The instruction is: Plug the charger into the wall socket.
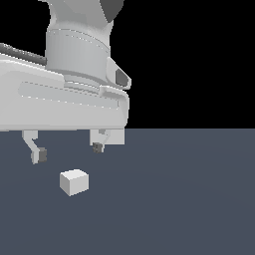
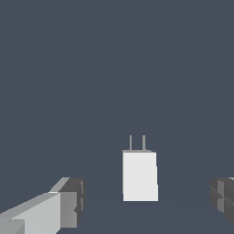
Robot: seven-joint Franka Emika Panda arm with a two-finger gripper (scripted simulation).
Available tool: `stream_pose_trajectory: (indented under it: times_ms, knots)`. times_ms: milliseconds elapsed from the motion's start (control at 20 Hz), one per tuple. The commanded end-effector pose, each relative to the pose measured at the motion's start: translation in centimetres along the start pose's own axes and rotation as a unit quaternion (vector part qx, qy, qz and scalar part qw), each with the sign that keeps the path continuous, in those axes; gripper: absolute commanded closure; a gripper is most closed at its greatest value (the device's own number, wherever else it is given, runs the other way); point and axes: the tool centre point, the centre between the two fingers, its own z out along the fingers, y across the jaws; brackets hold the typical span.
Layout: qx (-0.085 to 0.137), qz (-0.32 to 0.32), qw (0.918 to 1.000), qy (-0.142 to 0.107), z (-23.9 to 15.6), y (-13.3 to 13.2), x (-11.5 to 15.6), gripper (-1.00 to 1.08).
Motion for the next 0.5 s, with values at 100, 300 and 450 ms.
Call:
stream_pose_trajectory:
  times_ms: [100, 300, 450]
  knots:
    - [0.000, 0.001, 1.0000, 0.000, 0.0, 0.1, 0.0, -0.92]
    - [0.000, 0.001, 1.0000, 0.000, 0.4, 0.0, -0.1, -0.92]
    - [0.000, 0.001, 1.0000, -0.001, 1.3, 0.0, -0.3, -0.92]
